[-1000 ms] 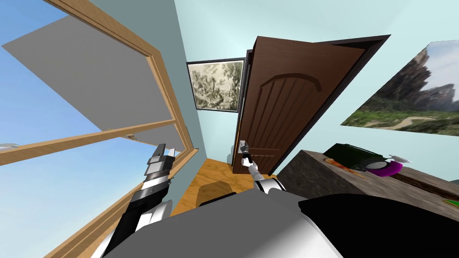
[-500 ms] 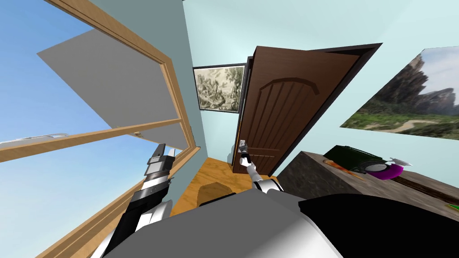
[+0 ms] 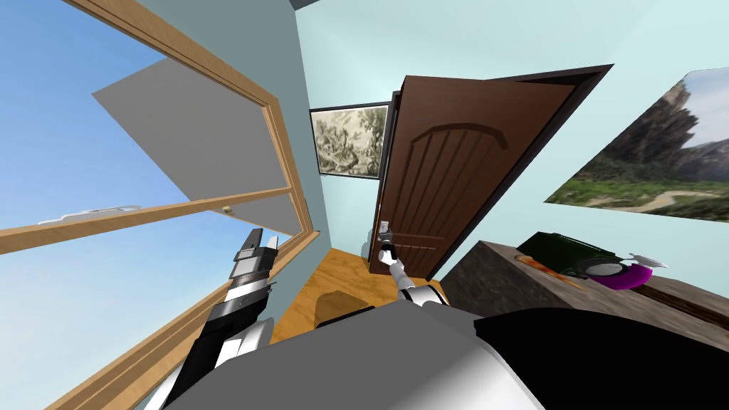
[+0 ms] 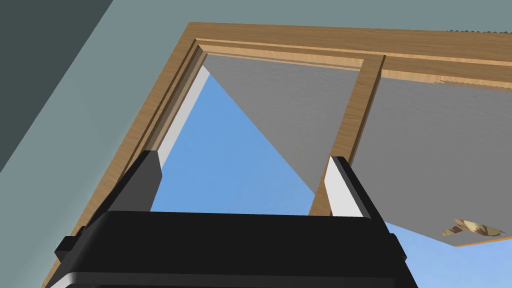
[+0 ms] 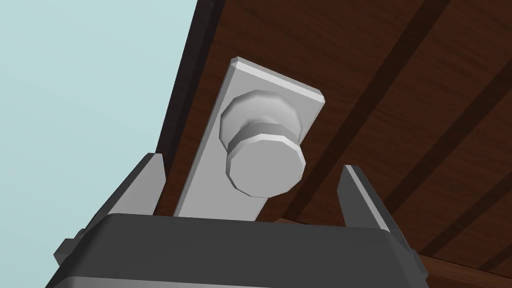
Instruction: Pull the door open
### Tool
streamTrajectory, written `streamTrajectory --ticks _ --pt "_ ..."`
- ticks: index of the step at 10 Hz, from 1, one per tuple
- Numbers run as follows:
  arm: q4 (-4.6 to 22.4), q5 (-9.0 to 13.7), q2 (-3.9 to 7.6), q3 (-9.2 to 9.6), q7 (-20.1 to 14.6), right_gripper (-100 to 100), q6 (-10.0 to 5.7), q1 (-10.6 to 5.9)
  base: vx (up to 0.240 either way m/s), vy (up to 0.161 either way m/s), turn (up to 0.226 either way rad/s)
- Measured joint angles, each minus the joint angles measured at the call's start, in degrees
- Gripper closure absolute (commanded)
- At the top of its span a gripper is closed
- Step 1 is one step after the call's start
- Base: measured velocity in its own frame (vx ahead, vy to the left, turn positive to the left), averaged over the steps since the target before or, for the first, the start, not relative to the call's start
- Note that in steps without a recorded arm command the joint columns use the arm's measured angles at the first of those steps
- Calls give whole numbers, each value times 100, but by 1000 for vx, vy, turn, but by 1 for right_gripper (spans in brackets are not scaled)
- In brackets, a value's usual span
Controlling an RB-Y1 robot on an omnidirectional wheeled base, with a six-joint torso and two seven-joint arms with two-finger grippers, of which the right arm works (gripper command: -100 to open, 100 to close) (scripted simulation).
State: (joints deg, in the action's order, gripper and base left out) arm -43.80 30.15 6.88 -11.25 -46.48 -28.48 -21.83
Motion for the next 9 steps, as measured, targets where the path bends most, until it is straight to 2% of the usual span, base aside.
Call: streamTrajectory --ticks 7,8,9 --pt "-122 574 -256 -37 -940 -100 25 -14 -73 -23 42" --pt "-123 582 -259 -37 -961 -100 25 -13 67 -7 159" --pt "-269 599 -180 -72 -988 -100 93 109 133 -1 115"
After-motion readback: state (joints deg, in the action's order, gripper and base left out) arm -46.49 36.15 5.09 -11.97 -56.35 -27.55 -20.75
